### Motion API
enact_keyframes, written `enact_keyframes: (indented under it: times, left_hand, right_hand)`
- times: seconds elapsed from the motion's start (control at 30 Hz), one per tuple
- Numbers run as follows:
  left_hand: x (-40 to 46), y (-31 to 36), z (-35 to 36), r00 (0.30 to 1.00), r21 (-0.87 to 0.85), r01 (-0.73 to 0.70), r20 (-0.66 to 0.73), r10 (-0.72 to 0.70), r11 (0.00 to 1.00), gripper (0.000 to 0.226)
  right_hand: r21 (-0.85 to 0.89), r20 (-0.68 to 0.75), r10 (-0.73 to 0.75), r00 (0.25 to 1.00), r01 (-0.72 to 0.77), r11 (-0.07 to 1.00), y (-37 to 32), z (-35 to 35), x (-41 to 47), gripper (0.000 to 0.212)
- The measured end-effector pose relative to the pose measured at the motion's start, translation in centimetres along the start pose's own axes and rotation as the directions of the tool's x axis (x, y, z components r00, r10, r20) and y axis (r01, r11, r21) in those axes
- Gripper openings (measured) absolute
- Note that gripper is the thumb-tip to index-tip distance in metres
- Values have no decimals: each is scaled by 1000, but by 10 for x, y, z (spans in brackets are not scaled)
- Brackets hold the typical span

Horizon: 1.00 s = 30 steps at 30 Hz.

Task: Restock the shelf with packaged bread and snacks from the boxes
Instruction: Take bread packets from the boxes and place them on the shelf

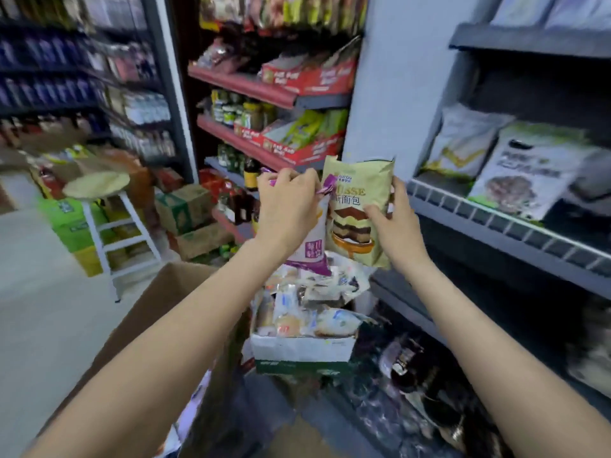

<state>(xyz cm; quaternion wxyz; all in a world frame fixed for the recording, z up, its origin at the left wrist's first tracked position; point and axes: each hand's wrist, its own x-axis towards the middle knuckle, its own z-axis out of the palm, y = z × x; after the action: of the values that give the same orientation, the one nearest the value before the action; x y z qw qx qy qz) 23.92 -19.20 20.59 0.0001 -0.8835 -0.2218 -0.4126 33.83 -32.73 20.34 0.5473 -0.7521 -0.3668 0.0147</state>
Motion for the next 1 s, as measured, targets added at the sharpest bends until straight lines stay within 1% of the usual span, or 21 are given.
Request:
enact_keyframes:
  times: [0.13, 0.23, 0.3, 0.43, 0.5, 0.57, 0.63, 0.73, 0.8, 0.9, 0.93, 0.97, 1.0]
  left_hand:
    - [36, 111, 6, 991, -72, -115, -79, 109, 991, 6]
    - [54, 196, 12, 974, -74, -196, -126, 186, 978, 10]
    - [64, 248, 17, 964, -93, -232, -155, 216, 968, 10]
    - [75, 342, 36, 959, -184, -266, -154, 239, 946, 6]
    - [77, 384, 46, 952, -230, -289, -169, 254, 929, 7]
    - [77, 423, 55, 926, -214, -348, -228, 300, 913, 16]
    - [75, 457, 61, 904, -196, -395, -258, 341, 898, 21]
    - [71, 500, 68, 906, -235, -417, -182, 382, 878, 15]
    - [71, 521, 69, 889, -218, -455, -168, 426, 864, 16]
    - [71, 540, 74, 882, -210, -471, -77, 466, 857, 17]
    - [72, 543, 76, 883, -204, -466, -53, 466, 861, 19]
    - [71, 545, 77, 886, -194, -461, -47, 461, 866, 20]
    - [71, 546, 81, 889, -184, -458, -59, 455, 870, 21]
  right_hand:
    - [98, -194, 25, 981, -6, 995, 5, -107, -6, 46]
    - [83, -311, 28, 950, -2, 997, 14, -186, -13, 42]
    - [66, -364, 20, 931, 4, 998, 26, -237, -15, 43]
    - [44, -426, 30, 904, -12, 999, 51, -330, -21, 40]
    - [55, -480, 40, 876, -16, 998, 63, -372, -26, 38]
    - [54, -568, 44, 822, -17, 998, 75, -408, -34, 35]
    - [51, -664, 62, 745, -38, 998, 84, -439, -44, 34]
    - [0, -775, 66, 629, -105, 995, 96, -480, -57, 36]
    - [-52, -811, 41, 584, -142, 989, 107, -503, -62, 37]
    - [-93, -851, 51, 523, -244, 965, 125, -529, -66, 52]
    - [-93, -856, 63, 513, -272, 958, 134, -535, -66, 54]
    - [-78, -842, 89, 533, -283, 956, 142, -540, -67, 54]
    - [-50, -809, 125, 574, -279, 959, 151, -543, -66, 54]
